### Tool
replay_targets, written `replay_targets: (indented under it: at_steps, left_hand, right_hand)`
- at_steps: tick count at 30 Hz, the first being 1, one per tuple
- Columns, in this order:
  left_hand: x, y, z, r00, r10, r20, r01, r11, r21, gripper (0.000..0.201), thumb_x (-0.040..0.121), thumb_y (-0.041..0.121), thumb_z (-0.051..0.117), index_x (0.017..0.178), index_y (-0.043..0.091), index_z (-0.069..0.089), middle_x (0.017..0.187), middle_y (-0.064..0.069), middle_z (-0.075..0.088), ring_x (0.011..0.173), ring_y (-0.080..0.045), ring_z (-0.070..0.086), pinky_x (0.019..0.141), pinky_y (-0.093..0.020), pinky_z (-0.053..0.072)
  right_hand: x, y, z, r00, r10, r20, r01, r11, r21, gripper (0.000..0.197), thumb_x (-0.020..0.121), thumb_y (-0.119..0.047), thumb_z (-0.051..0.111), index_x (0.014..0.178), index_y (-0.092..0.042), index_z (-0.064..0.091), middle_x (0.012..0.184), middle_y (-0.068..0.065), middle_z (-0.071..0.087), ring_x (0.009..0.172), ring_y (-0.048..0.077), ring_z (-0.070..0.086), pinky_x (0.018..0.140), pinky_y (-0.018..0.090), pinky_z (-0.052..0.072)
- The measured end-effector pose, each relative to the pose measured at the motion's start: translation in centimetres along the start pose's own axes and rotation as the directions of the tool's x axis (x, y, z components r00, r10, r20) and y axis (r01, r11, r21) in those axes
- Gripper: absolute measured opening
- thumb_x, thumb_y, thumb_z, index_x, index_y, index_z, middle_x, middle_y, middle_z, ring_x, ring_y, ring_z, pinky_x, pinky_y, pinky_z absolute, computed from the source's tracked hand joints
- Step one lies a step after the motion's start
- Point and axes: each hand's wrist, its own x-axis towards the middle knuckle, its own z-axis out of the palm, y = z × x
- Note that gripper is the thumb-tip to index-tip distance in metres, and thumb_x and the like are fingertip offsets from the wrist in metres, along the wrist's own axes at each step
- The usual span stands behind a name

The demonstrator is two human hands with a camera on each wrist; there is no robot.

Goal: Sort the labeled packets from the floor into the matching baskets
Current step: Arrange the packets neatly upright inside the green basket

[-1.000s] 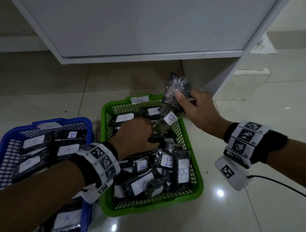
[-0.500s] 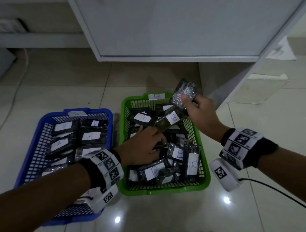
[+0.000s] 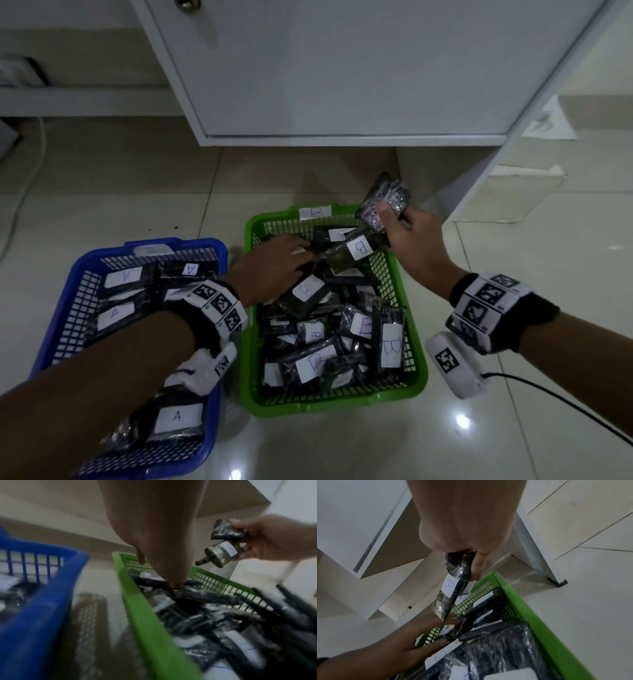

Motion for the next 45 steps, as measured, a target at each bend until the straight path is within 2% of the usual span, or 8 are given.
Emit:
replay_targets:
  at_steps: [4,12,20,26,35,38,41,45]
  left_hand:
    - [0.6,-2.2,-0.6,0.991,-0.064,0.116,0.042,0.982,0.184,0.054,0.1,0.042,0.051,0.151,0.045,0.031,0.146,-0.012,0.048,0.127,-0.033,0.047,0.09,-0.048,0.053]
    - [1.4,-3.3,-0.6,0.994,-0.099,0.045,0.085,0.964,0.251,0.058,0.104,0.047,0.035,0.155,0.018,0.031,0.133,-0.017,0.054,0.116,-0.034,0.052,0.091,-0.045,0.05]
    - [2.1,-0.5,-0.9,0.948,-0.317,0.012,0.293,0.889,0.352,0.049,0.098,0.042,0.057,0.142,0.025,0.051,0.144,-0.014,0.045,0.13,-0.039,0.04,0.101,-0.052,0.042]
    - [0.2,3.7,-2.0,0.974,-0.217,0.07,0.215,0.976,0.034,0.066,0.082,0.084,0.038,0.113,0.03,0.06,0.103,0.008,0.06,0.083,-0.014,0.06,0.065,-0.031,0.053]
    - [-4.3,5.2,-1.6,0.95,-0.09,0.3,0.171,0.951,-0.256,0.075,0.076,0.071,0.068,0.139,0.034,0.051,0.118,0.012,0.056,0.104,-0.007,0.054,0.083,-0.022,0.047]
    - [-5.8,6.1,-2.6,0.907,-0.001,0.422,0.221,0.854,-0.471,0.06,0.08,0.059,0.074,0.131,0.029,0.063,0.111,0.019,0.062,0.096,0.005,0.057,0.079,-0.005,0.042]
    - [-6.5,5.2,-3.9,0.949,-0.168,0.267,0.293,0.781,-0.552,0.026,0.093,0.046,0.066,0.111,0.029,0.074,0.101,0.016,0.072,0.087,-0.002,0.067,0.083,-0.028,0.058]
    - [-6.2,3.8,-5.0,0.86,-0.476,0.184,0.431,0.482,-0.763,0.035,0.097,0.053,0.052,0.127,0.036,0.056,0.116,0.007,0.068,0.084,-0.013,0.073,0.081,-0.043,0.062]
  right_hand:
    - [-0.2,-0.1,-0.1,1.0,0.008,-0.004,-0.009,1.0,-0.015,0.045,0.095,-0.042,0.054,0.081,-0.001,0.065,0.074,0.017,0.069,0.068,0.031,0.063,0.053,0.035,0.048]
    - [-1.0,-0.4,-0.5,0.999,0.049,0.013,-0.05,0.998,0.037,0.034,0.096,-0.034,0.056,0.077,-0.006,0.064,0.064,-0.004,0.066,0.054,0.003,0.061,0.048,0.019,0.049]
    - [-0.9,-0.2,-0.2,0.994,0.101,0.043,-0.104,0.993,0.063,0.041,0.094,-0.043,0.055,0.085,-0.004,0.065,0.08,0.016,0.07,0.075,0.036,0.067,0.06,0.054,0.055]
    - [-0.9,-0.4,0.4,0.989,0.129,0.07,-0.134,0.987,0.084,0.043,0.091,-0.047,0.056,0.086,-0.006,0.066,0.08,0.011,0.072,0.075,0.031,0.069,0.061,0.055,0.056]
    - [-0.8,-0.9,1.3,0.978,0.189,0.091,-0.199,0.972,0.123,0.039,0.091,-0.046,0.058,0.079,-0.01,0.067,0.076,0.01,0.072,0.071,0.031,0.07,0.06,0.055,0.057]
    - [-1.0,-1.3,1.8,0.963,0.231,0.139,-0.251,0.957,0.148,0.027,0.095,-0.038,0.057,0.081,-0.016,0.067,0.073,-0.003,0.071,0.072,0.022,0.071,0.063,0.05,0.059]
    - [-1.6,-1.5,2.4,0.954,0.23,0.193,-0.261,0.952,0.158,0.029,0.095,-0.038,0.057,0.085,-0.013,0.068,0.075,0.002,0.072,0.073,0.024,0.072,0.063,0.05,0.059]
    - [-2.4,-1.9,3.2,0.934,0.215,0.285,-0.269,0.948,0.169,0.035,0.094,-0.041,0.057,0.091,-0.008,0.068,0.069,0.0,0.07,0.07,0.023,0.07,0.066,0.05,0.059]
